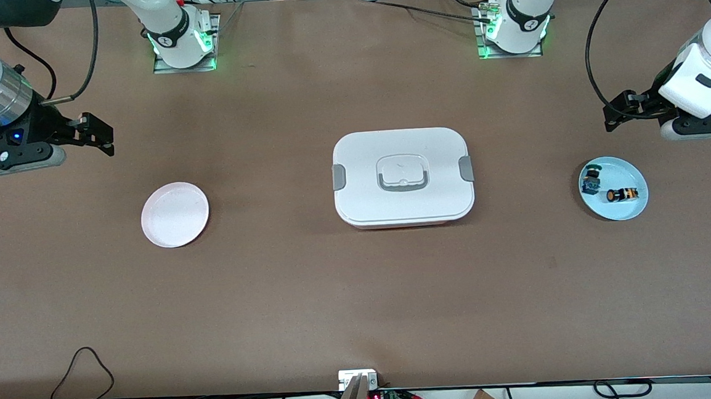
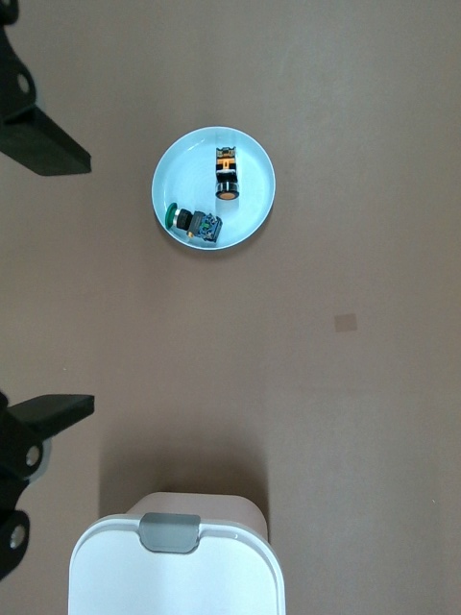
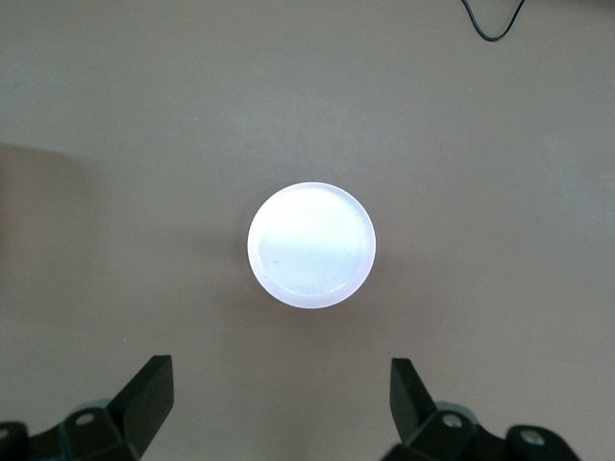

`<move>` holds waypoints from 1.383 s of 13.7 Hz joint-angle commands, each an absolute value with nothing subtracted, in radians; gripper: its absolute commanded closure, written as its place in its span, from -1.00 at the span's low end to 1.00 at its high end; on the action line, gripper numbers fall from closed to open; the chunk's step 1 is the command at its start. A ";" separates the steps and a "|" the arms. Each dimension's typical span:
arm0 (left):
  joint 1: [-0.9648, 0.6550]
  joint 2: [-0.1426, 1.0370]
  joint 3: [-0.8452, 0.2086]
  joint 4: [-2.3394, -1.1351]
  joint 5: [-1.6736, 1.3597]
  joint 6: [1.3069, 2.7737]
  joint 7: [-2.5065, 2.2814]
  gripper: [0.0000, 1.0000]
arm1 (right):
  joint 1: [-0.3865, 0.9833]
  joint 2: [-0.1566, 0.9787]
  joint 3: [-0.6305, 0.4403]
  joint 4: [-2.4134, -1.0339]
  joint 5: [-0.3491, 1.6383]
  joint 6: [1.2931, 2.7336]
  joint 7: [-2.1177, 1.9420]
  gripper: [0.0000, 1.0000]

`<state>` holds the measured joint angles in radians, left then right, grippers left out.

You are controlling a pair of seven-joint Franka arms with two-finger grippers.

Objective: Transfer orange switch to right arm and place

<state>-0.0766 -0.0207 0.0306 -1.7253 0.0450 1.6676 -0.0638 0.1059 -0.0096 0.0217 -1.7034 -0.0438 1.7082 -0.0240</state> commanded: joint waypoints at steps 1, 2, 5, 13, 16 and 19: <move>-0.077 -0.012 0.040 -1.700 0.034 1.622 -0.061 -1.00 | 0.107 -0.011 0.023 -1.697 -0.032 1.706 -0.020 -1.00; -0.077 -0.012 0.038 -1.700 0.034 1.618 -0.063 -1.00 | 0.107 -0.009 0.023 -1.697 -0.032 1.706 -0.020 -1.00; -0.077 -0.011 0.040 -1.700 0.037 1.617 -0.063 -1.00 | 0.107 -0.011 0.023 -1.697 -0.032 1.706 -0.020 -1.00; -0.078 0.021 0.037 -1.686 0.035 1.614 -0.063 -1.00 | 0.106 -0.011 0.023 -1.697 -0.032 1.706 -0.020 -1.00; -0.078 0.041 0.037 -1.681 0.035 1.598 -0.066 -1.00 | 0.106 -0.011 0.023 -1.697 -0.031 1.707 -0.020 -1.00; -0.075 0.054 0.043 -1.683 0.037 1.597 -0.049 -1.00 | 0.104 -0.011 0.023 -1.697 -0.023 1.707 -0.020 -1.00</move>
